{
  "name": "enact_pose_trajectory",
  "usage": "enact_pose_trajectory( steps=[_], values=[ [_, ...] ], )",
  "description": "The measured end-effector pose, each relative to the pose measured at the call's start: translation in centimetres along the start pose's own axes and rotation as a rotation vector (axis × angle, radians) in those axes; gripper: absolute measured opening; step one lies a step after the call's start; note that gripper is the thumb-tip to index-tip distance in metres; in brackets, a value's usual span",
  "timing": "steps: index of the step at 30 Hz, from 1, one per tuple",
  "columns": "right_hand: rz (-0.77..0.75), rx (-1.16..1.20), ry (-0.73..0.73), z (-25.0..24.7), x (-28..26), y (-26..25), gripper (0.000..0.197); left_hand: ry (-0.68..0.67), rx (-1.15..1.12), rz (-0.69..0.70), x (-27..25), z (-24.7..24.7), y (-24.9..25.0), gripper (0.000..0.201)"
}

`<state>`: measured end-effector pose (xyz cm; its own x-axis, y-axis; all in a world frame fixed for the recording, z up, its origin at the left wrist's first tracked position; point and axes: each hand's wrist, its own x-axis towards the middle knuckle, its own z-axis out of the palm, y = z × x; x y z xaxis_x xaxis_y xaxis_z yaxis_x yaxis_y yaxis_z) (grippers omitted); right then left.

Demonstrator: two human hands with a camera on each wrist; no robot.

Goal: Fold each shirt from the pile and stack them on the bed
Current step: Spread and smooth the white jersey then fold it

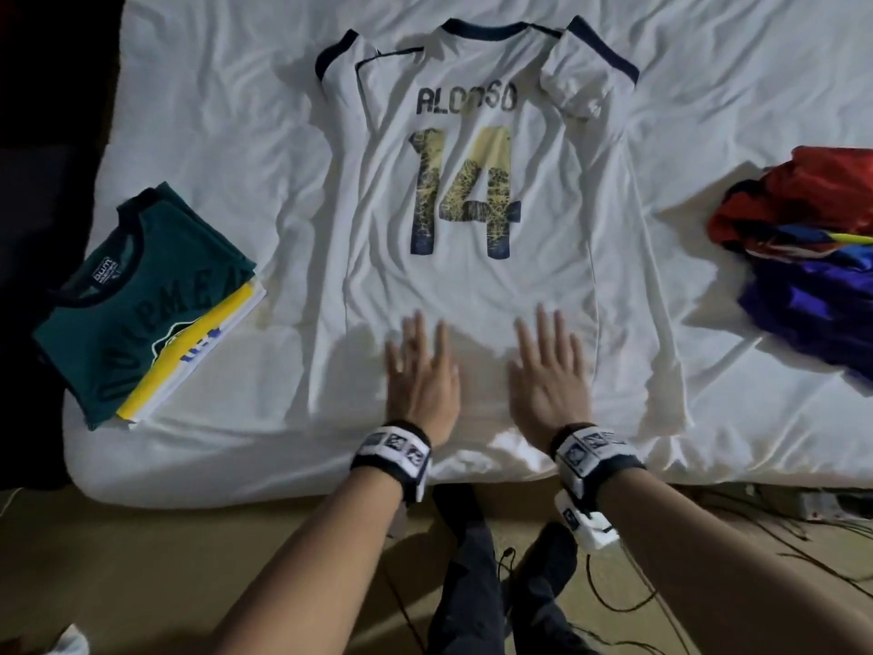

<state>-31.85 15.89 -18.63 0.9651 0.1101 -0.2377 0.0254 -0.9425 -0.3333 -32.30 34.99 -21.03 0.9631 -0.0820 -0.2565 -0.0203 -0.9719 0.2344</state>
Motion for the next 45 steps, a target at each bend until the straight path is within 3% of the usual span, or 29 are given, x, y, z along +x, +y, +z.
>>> enact_pose_trajectory(
  steps=[1, 3, 8, 11, 14, 16, 19, 22, 24, 26, 30, 33, 34, 35, 37, 40, 42, 45],
  values=[
    [-0.076, -0.021, -0.063, 1.5, 0.5, -0.9, 0.064, -0.072, 0.037, 0.076, 0.5, 1.1, 0.7, 0.072],
    [-0.077, -0.05, -0.144, 3.6, 0.9, -0.9, 0.065, -0.095, 0.086, 0.111, 1.1, 2.5, -0.1, 0.069],
    [0.142, -0.137, -0.135, 4.2, -0.1, 4.7, 0.065, -0.04, 0.149, -0.076, 0.5, 3.2, -8.6, 0.074],
    [0.293, -0.127, -0.145, 2.8, -0.9, 7.9, 0.068, -0.102, 0.189, -0.182, -0.2, 1.9, -13.0, 0.073],
    [0.54, -0.073, -0.155, 1.2, -1.1, 9.5, 0.076, -0.161, 0.152, -0.371, -0.2, 0.0, -13.6, 0.07],
    [0.604, -0.067, -0.142, 0.2, 0.1, 8.6, 0.081, -0.115, 0.116, -0.403, 1.3, -1.4, -11.5, 0.072],
    [0.354, -0.092, -0.024, -0.6, 4.0, 4.7, 0.075, -0.048, 0.098, -0.118, 5.1, -2.6, -6.2, 0.077],
    [0.015, -0.069, -0.08, 0.2, 8.0, 0.6, 0.067, -0.192, 0.13, 0.111, 8.7, -1.9, -2.4, 0.071],
    [-0.081, -0.095, -0.144, 1.2, 9.7, 0.0, 0.066, -0.25, 0.21, 0.154, 10.4, -1.0, -3.3, 0.071],
    [-0.052, -0.115, -0.215, 2.1, 10.3, 2.0, 0.065, -0.238, 0.24, 0.1, 10.9, -0.4, -6.3, 0.074],
    [0.22, -0.11, -0.211, 1.3, 9.8, 7.9, 0.067, -0.227, 0.168, -0.169, 10.5, -1.3, -12.2, 0.082],
    [0.525, -0.026, -0.144, -0.4, 11.5, 9.3, 0.078, -0.209, 0.154, -0.309, 11.5, -2.7, -11.1, 0.086],
    [0.556, -0.018, -0.12, -1.0, 12.5, 8.9, 0.081, -0.181, 0.133, -0.307, 12.4, -3.2, -9.6, 0.084],
    [0.507, -0.038, -0.098, -1.7, 13.6, 8.2, 0.08, -0.146, 0.112, -0.264, 13.7, -3.7, -8.0, 0.081],
    [0.242, -0.097, -0.056, -2.5, 16.1, 6.1, 0.071, -0.099, 0.085, -0.112, 16.9, -4.4, -4.5, 0.076],
    [-0.087, -0.116, -0.104, -2.0, 20.0, 3.5, 0.068, -0.179, 0.124, 0.034, 21.8, -3.8, -1.4, 0.07],
    [-0.129, -0.165, -0.15, -1.2, 21.9, 4.3, 0.067, -0.218, 0.167, 0.05, 23.9, -3.1, -2.3, 0.071],
    [0.063, -0.135, -0.168, -1.0, 23.5, 8.2, 0.065, -0.164, 0.16, -0.043, 25.3, -2.8, -6.4, 0.07]
  ],
)
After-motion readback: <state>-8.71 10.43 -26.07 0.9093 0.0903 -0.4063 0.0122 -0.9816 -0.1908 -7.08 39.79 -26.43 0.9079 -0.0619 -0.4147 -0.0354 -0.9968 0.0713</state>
